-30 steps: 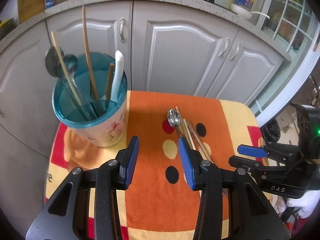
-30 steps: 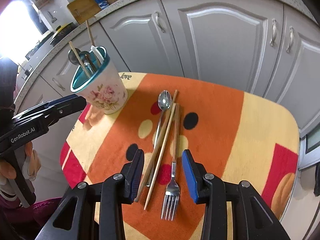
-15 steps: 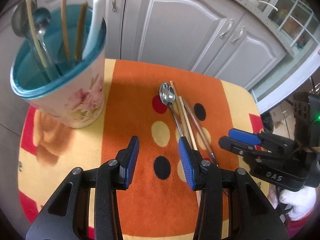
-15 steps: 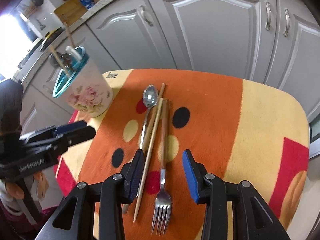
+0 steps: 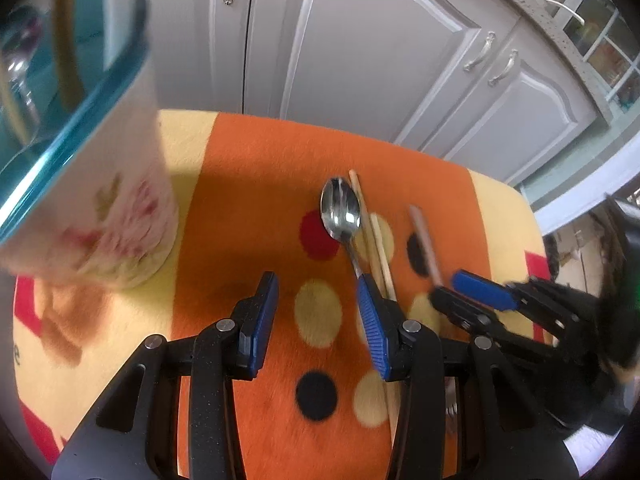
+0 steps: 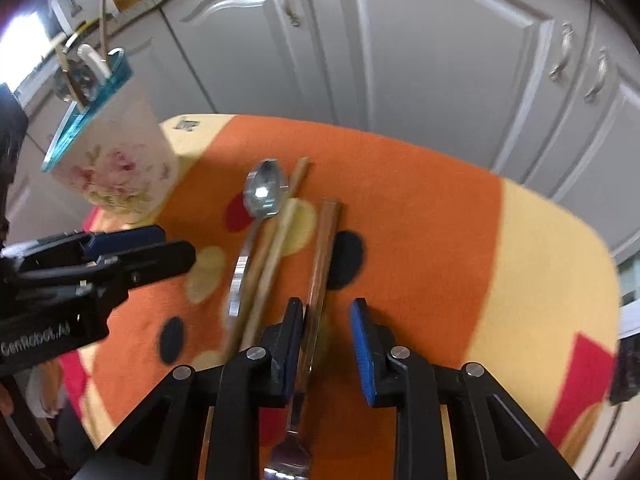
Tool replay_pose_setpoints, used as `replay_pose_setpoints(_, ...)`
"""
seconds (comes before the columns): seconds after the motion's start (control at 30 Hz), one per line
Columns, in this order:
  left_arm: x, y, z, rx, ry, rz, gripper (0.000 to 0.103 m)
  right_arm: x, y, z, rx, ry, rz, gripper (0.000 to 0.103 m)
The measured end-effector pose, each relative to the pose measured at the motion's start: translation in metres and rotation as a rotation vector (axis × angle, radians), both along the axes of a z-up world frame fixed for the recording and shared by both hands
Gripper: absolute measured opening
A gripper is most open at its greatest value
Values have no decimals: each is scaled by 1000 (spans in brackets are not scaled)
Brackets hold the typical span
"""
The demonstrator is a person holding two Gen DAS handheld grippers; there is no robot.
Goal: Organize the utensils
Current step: 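Grasp a metal spoon with the left tool while the right tool grasps a brown chopstick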
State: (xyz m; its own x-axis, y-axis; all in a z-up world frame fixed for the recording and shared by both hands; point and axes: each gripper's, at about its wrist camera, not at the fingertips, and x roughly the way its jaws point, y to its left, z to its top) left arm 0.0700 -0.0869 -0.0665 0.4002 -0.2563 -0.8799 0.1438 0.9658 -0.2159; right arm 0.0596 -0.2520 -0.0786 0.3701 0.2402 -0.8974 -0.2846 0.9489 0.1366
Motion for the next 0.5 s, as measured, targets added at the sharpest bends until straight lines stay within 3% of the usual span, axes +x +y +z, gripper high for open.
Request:
replay_pose_setpoints(0.1, 10, -3, -5, 13, -15, 23, 40, 0, -16, 0, 7, 5, -29, 24)
replay_pose_setpoints(0.23, 23, -9, -13, 34, -25, 53, 40, -3, -33, -3, 102, 27, -44, 24)
replay_pose_setpoints(0.5, 37, -12, -18, 2, -44, 54, 40, -6, -42, -2, 178, 26, -44, 24)
